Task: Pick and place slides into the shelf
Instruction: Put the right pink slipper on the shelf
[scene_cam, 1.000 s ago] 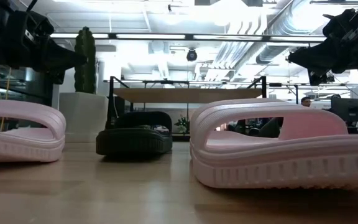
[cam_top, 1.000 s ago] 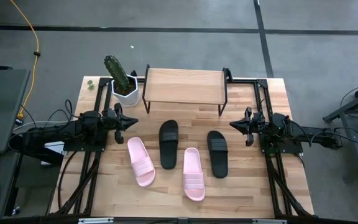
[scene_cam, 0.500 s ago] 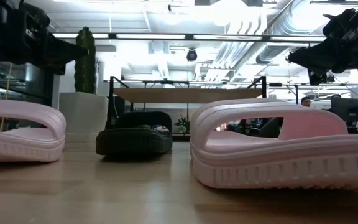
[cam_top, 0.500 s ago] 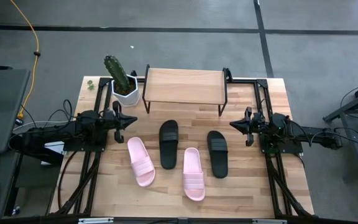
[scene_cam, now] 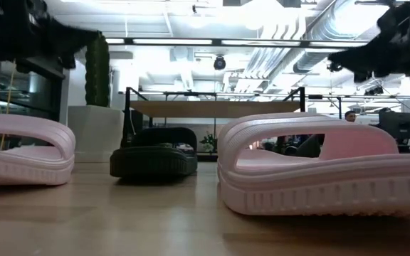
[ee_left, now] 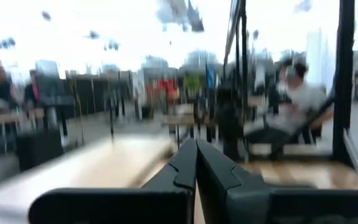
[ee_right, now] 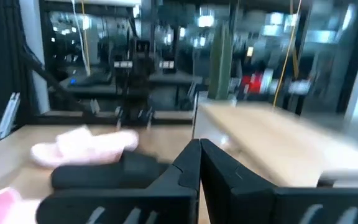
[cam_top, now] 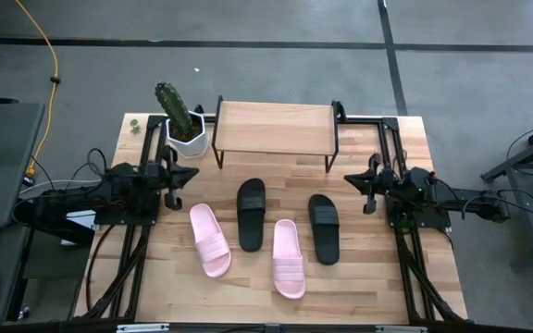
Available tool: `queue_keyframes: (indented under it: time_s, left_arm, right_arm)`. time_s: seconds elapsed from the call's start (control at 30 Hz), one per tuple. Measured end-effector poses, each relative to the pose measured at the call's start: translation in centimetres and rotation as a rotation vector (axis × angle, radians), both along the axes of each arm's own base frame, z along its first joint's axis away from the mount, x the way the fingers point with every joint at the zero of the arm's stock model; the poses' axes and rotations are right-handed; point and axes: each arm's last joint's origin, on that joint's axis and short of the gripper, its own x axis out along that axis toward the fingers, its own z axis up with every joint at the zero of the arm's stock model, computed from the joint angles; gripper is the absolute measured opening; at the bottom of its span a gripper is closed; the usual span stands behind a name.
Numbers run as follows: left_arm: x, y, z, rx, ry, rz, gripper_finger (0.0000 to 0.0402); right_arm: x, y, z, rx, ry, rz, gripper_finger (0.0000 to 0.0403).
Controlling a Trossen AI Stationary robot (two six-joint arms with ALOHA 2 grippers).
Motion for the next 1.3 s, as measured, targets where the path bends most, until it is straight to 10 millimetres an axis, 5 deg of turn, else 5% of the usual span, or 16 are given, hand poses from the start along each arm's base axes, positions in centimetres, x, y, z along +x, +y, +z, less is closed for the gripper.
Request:
queue_keyframes:
  time_s: [0.33, 0.7, 1.13, 1.3]
  left_arm:
    - [-0.7, -0.3, 2.0, 0.062, -0.216, -0.029, 0.0001]
    - [-1.4, -0.5, 4.9, -0.048, -0.191, -0.086, 0.0001]
    - [-4.5, -1.3, 16.5, -0.108, -0.063, -0.015, 0.0001]
    - [-4.0, -1.1, 21.3, -0.126, 0.001, -0.012, 0.0001]
  right_arm:
    - [-0.5, 0.2, 2.2, -0.200, -0.201, 0.000, 0.0000]
    - [-1.3, 0.3, 4.4, -0.060, -0.351, 0.069, 0.0000]
    - [-4.6, 1.0, 12.2, -0.118, -0.383, 0.161, 0.0000]
    - [-4.8, 1.1, 15.5, -0.133, -0.335, 0.173, 0.0000]
